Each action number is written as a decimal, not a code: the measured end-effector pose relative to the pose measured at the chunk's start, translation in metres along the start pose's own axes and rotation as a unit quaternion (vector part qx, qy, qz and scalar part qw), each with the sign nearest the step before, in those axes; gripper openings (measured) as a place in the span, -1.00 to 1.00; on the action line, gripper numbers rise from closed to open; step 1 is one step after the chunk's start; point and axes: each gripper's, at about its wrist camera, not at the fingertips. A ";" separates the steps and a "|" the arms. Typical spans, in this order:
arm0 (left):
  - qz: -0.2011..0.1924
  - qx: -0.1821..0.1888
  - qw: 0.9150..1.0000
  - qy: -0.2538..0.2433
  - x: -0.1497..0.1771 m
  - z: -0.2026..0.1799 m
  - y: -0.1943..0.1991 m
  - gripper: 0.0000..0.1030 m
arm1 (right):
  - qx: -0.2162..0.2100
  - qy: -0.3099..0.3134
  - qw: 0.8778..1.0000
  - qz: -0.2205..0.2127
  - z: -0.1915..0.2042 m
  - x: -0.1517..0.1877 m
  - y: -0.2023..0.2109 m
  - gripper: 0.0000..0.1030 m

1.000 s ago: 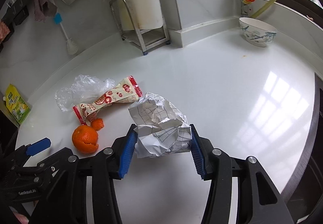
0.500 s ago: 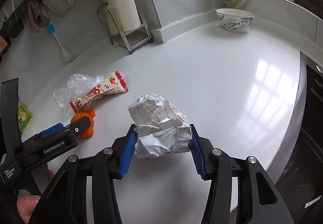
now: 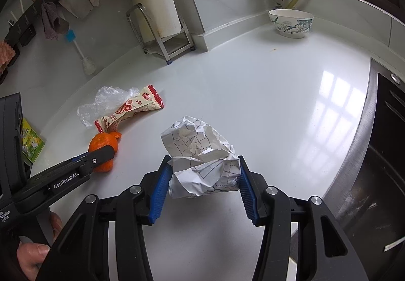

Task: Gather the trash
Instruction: 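Grasp the orange with the left gripper while the right holds the paper, then carry orange and paper over the bin and open both grippers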

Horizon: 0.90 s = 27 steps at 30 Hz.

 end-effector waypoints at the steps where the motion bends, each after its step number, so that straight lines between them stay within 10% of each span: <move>1: -0.003 -0.003 1.000 -0.003 0.001 0.001 0.005 -0.54 | -0.002 0.000 1.000 -0.001 0.002 0.001 0.003 -0.04; 27: 0.002 -0.016 0.996 -0.083 0.125 -0.033 0.160 -0.54 | -0.026 -0.023 0.998 0.054 0.033 0.135 0.142 -0.04</move>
Point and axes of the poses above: each gripper's, at about its wrist camera, not at the fingertips, and y roughly against the way its jaws point, z to its left, x to its underside, and after that the axes turned 9 degrees about -x, right-handed
